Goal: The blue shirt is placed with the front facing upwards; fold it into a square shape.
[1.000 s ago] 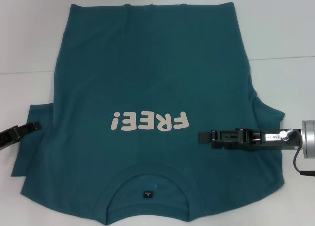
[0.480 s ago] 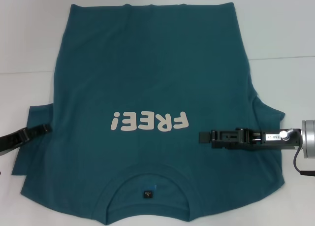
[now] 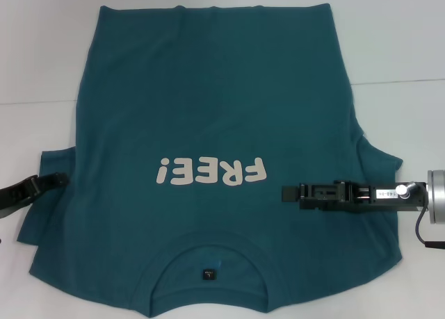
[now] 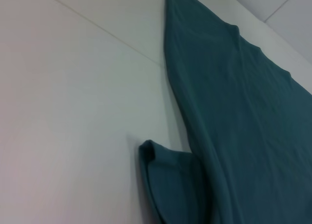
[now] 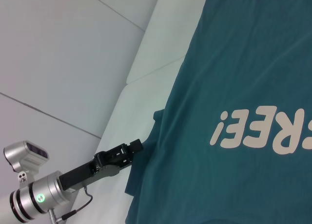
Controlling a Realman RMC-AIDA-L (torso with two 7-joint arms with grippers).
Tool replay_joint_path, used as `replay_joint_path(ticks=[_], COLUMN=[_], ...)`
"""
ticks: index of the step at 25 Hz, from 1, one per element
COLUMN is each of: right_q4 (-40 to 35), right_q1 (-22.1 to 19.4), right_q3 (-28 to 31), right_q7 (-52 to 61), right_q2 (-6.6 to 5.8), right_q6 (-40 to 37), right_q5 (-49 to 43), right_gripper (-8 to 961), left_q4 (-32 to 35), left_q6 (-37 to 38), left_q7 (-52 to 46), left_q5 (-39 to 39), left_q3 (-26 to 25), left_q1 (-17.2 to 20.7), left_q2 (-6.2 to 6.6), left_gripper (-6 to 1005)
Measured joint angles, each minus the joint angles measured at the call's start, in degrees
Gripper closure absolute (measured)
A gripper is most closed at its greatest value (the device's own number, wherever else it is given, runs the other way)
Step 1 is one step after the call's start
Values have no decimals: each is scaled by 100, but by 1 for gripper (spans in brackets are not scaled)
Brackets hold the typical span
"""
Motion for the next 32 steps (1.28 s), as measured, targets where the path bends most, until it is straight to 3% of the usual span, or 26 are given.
replay_joint_path(ticks=[13,18,24,32], right_q4=[-1,-1,-2,-1], right_q1=[-1,0,0,0], right_q3=[38,44,56,108], right_q7=[0,0,0,0], right_q2=[0,0,0,0], right_q6=[-12,-33,-46,-46], right_q5=[0,0,-1,-1], right_gripper=[49,50,50,51], left_q4=[38,88,106,329], left_q6=[5,21,3,22], left_q7=[-46,-48,-57,-108], left_q5=[9,9,9,9], left_q3=[10,49,137,142], left_q1=[-4,5,5,65], left_q2=[0,0,0,5], left_gripper=[673,901,1000,999])
